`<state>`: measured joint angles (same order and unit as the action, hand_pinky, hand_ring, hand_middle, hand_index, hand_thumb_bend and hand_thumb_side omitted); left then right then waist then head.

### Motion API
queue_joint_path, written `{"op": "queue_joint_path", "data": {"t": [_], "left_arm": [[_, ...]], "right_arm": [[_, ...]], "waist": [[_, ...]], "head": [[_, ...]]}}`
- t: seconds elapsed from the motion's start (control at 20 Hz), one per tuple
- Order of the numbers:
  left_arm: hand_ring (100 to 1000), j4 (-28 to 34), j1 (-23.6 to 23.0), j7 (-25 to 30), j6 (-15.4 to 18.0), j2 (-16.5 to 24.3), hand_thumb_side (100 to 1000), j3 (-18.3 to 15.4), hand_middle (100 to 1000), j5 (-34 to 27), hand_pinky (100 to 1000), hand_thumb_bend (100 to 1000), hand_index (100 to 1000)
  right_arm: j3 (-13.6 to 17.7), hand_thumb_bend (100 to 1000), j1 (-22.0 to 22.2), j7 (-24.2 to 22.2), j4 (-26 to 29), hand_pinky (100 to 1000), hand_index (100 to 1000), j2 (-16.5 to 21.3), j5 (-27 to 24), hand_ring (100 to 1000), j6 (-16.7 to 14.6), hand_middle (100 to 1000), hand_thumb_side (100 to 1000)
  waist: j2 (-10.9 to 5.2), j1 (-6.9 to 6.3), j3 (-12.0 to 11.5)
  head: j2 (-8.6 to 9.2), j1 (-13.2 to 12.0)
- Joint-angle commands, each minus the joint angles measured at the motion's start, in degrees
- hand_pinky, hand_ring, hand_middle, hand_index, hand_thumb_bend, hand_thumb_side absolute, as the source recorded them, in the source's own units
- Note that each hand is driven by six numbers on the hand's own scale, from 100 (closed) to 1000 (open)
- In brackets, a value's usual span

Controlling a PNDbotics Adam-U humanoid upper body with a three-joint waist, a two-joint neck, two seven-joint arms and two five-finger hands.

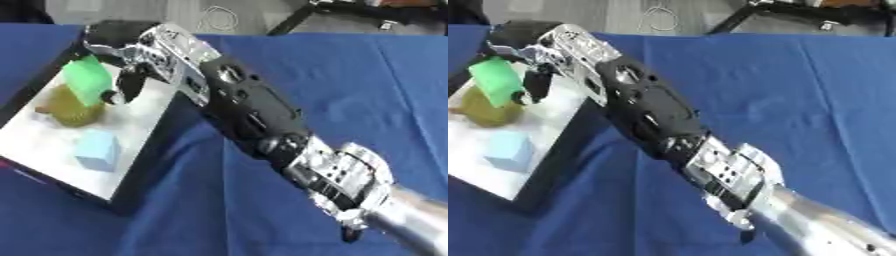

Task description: Pick up objects on the table and place them in the box.

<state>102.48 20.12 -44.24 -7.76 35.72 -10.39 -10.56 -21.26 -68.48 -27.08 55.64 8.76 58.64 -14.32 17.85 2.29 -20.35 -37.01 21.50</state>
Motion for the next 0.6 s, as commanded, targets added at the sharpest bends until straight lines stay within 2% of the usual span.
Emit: {"op": "queue_joint_path", "data": {"t": [0.05,0.1,0.15,0.2,0.3,0.4,0.6], "left_arm": [[795,0.79,0.62,0.23,-0.03,1.38,594,-0.3,853,0.19,721,490,844],[795,0.7,0.55,0.16,-0.07,1.38,593,-0.36,853,0.16,720,491,844],[795,0.64,0.49,0.09,-0.09,1.38,593,-0.39,853,0.13,720,491,844],[795,0.59,0.43,0.06,-0.09,1.38,592,-0.4,853,0.1,720,493,844],[795,0.49,0.32,0.07,-0.13,1.36,591,-0.36,853,0.07,720,494,844],[795,0.34,0.14,0.07,-0.22,1.37,591,-0.34,853,0.03,719,495,844],[795,0.07,-0.37,-0.06,-0.32,1.51,591,-0.45,853,-0.01,720,494,844]], "right_arm": [[0.61,370,-1.0,0.89,-0.82,836,609,-0.22,2.1,755,-1.29,592,100],[0.81,424,-1.08,1.17,-0.78,855,701,-0.13,2.24,804,-1.49,671,134],[0.95,436,-1.14,1.36,-0.64,858,716,0.01,2.26,812,-1.81,683,173],[1.09,499,-1.22,1.62,-0.37,882,800,0.18,2.26,859,-2.14,750,337],[1.45,601,-1.4,2.36,0.47,909,867,0.64,2.33,909,-2.56,802,451],[1.87,628,-1.89,3.14,1.68,916,883,1.32,2.29,926,-2.22,817,446],[2.55,608,-3.49,3.64,5.44,915,886,3.51,1.12,926,-0.99,819,423]], "waist": [[-0.22,0.3,-0.16],[-0.22,0.29,-0.11],[-0.23,0.28,-0.07],[-0.24,0.27,-0.01],[-0.29,0.25,0.1],[-0.41,0.22,0.26],[-0.79,0.13,0.69]], "head": [[0.76,0.34],[0.68,0.3],[0.64,0.27],[0.61,0.27],[0.52,0.23],[0.33,0.11],[-0.01,-0.49]]}}
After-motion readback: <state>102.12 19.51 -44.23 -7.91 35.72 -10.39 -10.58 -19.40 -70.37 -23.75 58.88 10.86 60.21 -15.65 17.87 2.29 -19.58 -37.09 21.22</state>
